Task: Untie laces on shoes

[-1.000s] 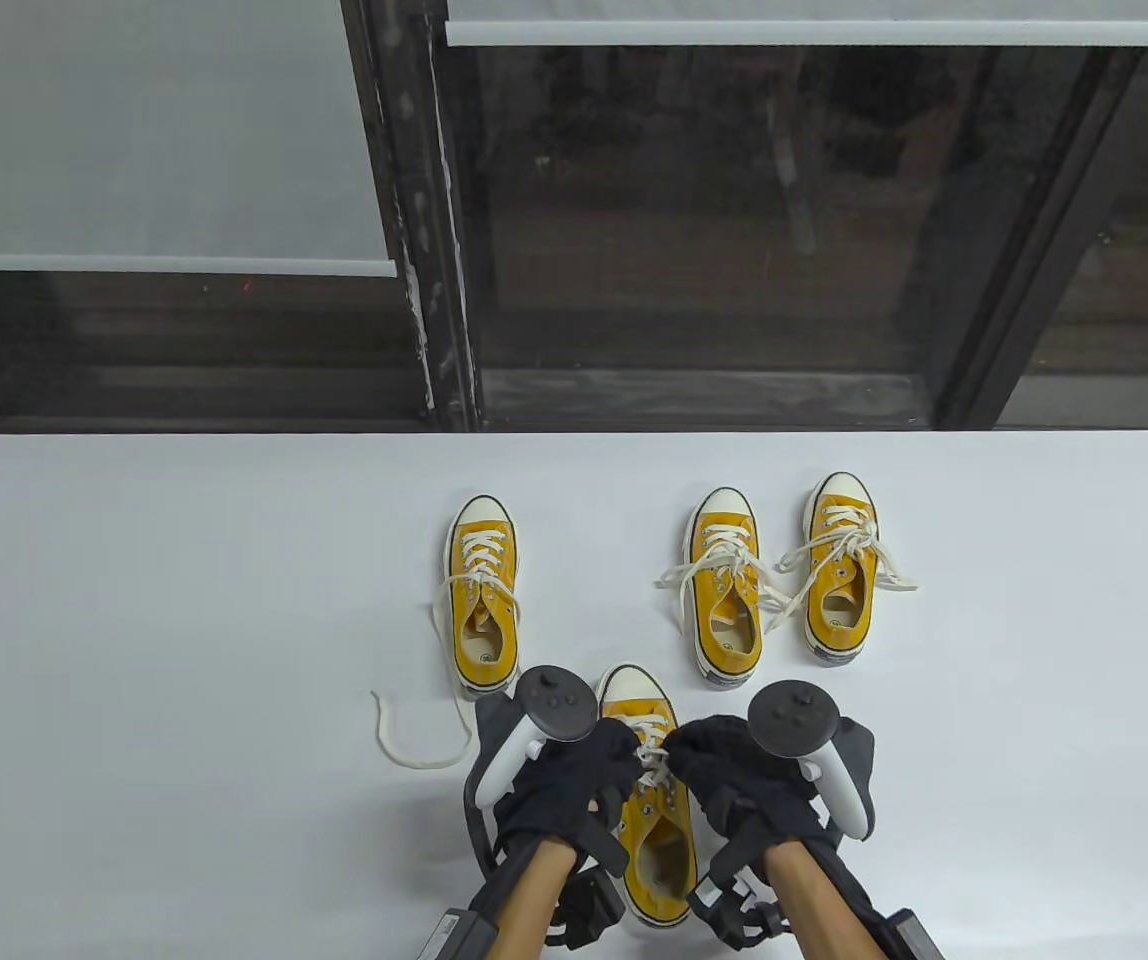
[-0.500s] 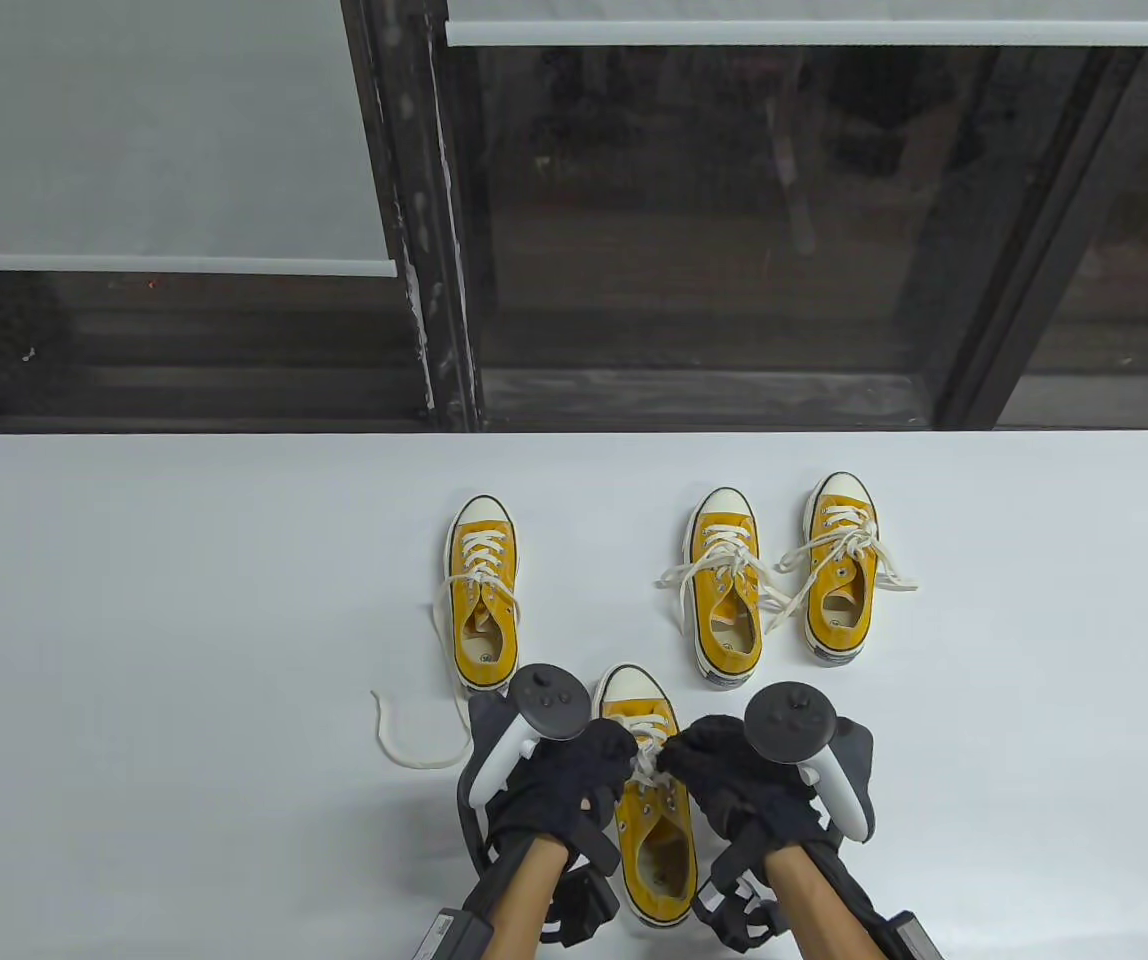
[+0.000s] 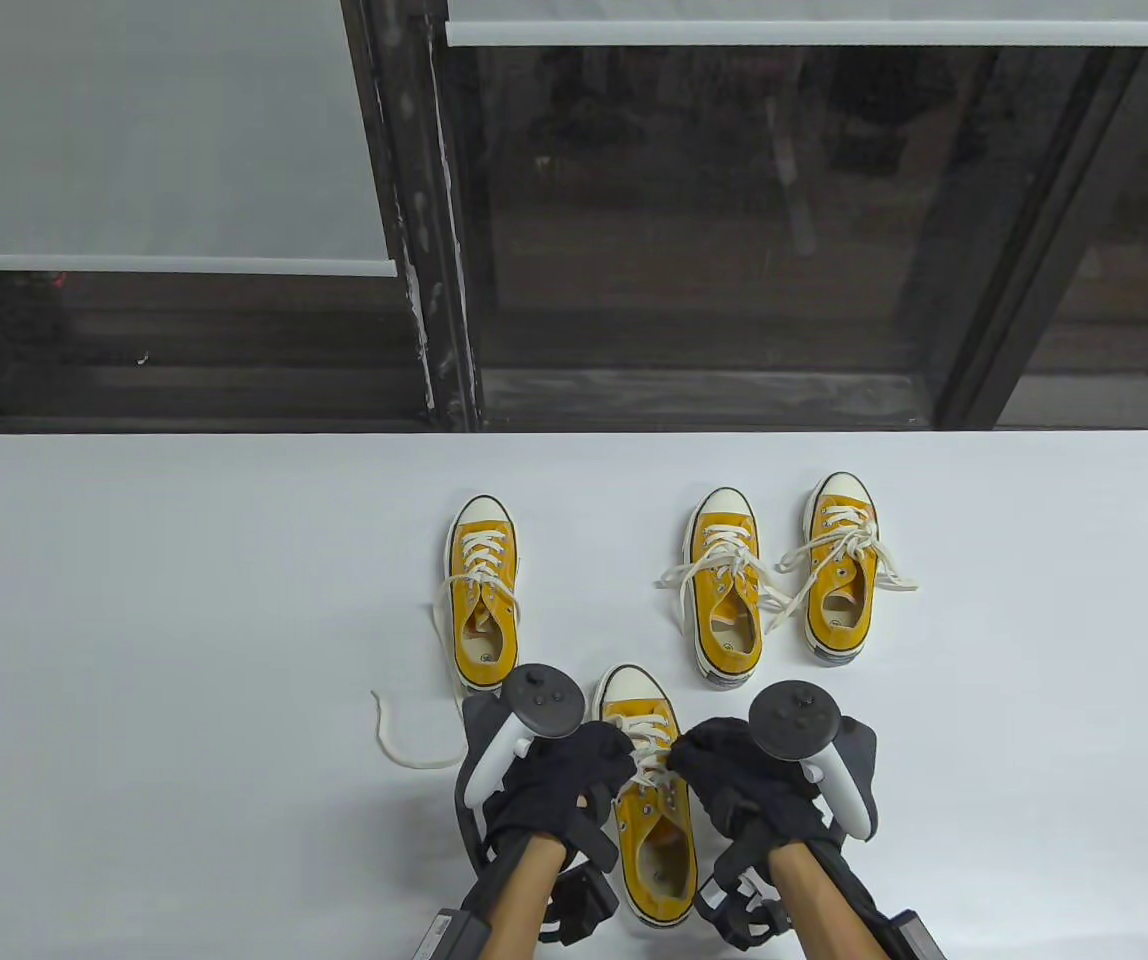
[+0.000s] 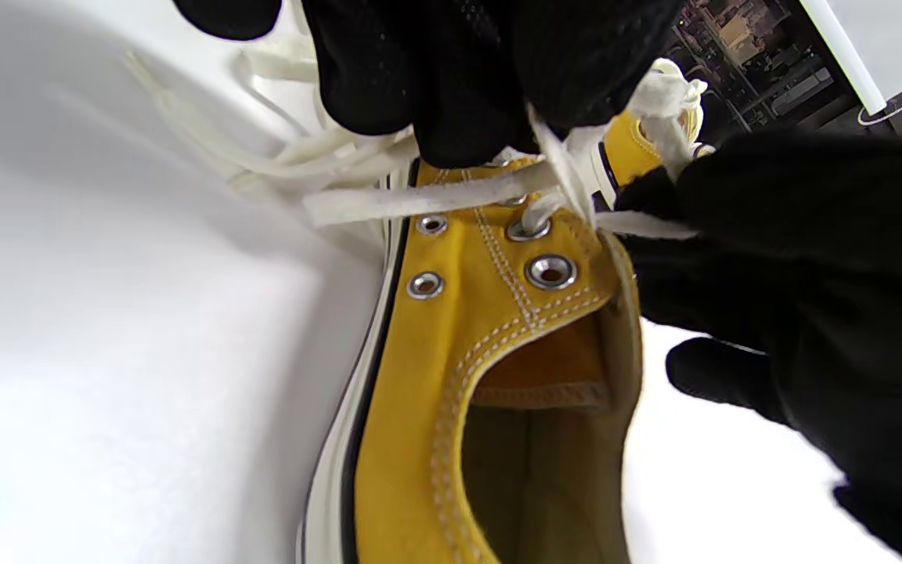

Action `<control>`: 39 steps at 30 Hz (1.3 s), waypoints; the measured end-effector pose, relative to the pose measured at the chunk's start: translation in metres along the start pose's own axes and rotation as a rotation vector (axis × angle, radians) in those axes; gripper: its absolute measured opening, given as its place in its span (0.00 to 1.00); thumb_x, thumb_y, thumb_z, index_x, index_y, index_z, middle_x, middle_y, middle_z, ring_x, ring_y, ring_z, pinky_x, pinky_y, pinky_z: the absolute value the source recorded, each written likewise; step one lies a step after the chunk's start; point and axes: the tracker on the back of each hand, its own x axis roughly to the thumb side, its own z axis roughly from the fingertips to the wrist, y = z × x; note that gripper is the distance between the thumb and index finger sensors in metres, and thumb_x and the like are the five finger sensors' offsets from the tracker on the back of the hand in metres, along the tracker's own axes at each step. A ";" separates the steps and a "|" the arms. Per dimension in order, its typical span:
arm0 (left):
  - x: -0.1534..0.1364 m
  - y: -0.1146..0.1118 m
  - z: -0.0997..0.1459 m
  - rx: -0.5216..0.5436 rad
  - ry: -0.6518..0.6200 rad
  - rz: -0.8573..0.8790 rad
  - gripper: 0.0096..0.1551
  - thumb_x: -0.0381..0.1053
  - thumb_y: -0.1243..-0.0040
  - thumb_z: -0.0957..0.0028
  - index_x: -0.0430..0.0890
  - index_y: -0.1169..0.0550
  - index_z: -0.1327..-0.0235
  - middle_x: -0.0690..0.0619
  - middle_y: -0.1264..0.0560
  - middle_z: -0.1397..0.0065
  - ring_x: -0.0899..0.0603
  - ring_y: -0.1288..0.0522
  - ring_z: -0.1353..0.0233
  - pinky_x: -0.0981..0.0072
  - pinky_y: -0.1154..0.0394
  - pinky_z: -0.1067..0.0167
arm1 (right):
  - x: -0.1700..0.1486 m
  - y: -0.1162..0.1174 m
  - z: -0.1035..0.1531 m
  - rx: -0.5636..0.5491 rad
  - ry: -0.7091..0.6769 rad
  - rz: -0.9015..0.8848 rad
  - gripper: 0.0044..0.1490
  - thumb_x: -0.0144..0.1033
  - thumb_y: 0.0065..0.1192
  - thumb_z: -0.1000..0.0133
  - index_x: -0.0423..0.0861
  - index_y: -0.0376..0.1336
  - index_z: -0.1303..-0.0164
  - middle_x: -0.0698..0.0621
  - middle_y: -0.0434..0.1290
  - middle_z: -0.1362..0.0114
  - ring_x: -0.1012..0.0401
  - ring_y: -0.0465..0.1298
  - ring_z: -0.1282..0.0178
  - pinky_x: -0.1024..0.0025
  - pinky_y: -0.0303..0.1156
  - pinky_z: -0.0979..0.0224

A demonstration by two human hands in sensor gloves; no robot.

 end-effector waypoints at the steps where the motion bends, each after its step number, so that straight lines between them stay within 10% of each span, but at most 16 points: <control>1: 0.001 0.000 0.001 0.003 -0.005 -0.010 0.21 0.52 0.42 0.34 0.55 0.25 0.29 0.55 0.25 0.27 0.45 0.32 0.20 0.33 0.45 0.22 | 0.000 0.001 -0.001 0.025 -0.015 0.004 0.23 0.44 0.53 0.31 0.44 0.65 0.32 0.41 0.52 0.16 0.38 0.49 0.16 0.36 0.49 0.21; 6: 0.009 -0.003 0.003 -0.001 -0.038 -0.054 0.22 0.57 0.37 0.37 0.56 0.27 0.31 0.58 0.27 0.28 0.46 0.34 0.19 0.33 0.46 0.21 | 0.002 0.004 -0.001 0.065 -0.049 0.016 0.21 0.47 0.57 0.32 0.52 0.60 0.32 0.40 0.47 0.15 0.38 0.45 0.15 0.36 0.46 0.20; 11: 0.004 -0.001 0.004 0.062 0.038 -0.060 0.18 0.62 0.44 0.34 0.55 0.26 0.38 0.56 0.26 0.32 0.45 0.34 0.21 0.33 0.47 0.21 | 0.008 0.003 0.007 -0.218 -0.013 0.282 0.22 0.54 0.52 0.30 0.50 0.74 0.53 0.47 0.63 0.21 0.42 0.56 0.17 0.34 0.50 0.22; 18: 0.009 0.001 0.006 0.105 0.031 -0.102 0.22 0.51 0.39 0.33 0.61 0.31 0.28 0.61 0.28 0.23 0.50 0.33 0.18 0.39 0.42 0.20 | 0.009 0.005 0.004 -0.105 -0.035 0.213 0.22 0.47 0.57 0.32 0.53 0.60 0.31 0.43 0.51 0.15 0.40 0.49 0.15 0.35 0.49 0.20; 26: 0.011 -0.003 0.004 0.099 0.038 -0.127 0.24 0.60 0.43 0.32 0.58 0.35 0.27 0.64 0.29 0.39 0.54 0.31 0.27 0.40 0.43 0.20 | 0.013 0.000 0.012 -0.274 -0.042 0.320 0.20 0.59 0.55 0.32 0.53 0.71 0.63 0.49 0.63 0.21 0.42 0.55 0.15 0.34 0.50 0.21; 39: -0.005 0.009 0.008 0.192 0.143 -0.050 0.30 0.57 0.52 0.30 0.51 0.40 0.18 0.60 0.27 0.38 0.49 0.30 0.27 0.36 0.43 0.22 | -0.001 -0.022 0.011 -0.393 0.056 0.224 0.24 0.49 0.48 0.30 0.50 0.63 0.29 0.43 0.58 0.18 0.40 0.55 0.16 0.34 0.52 0.22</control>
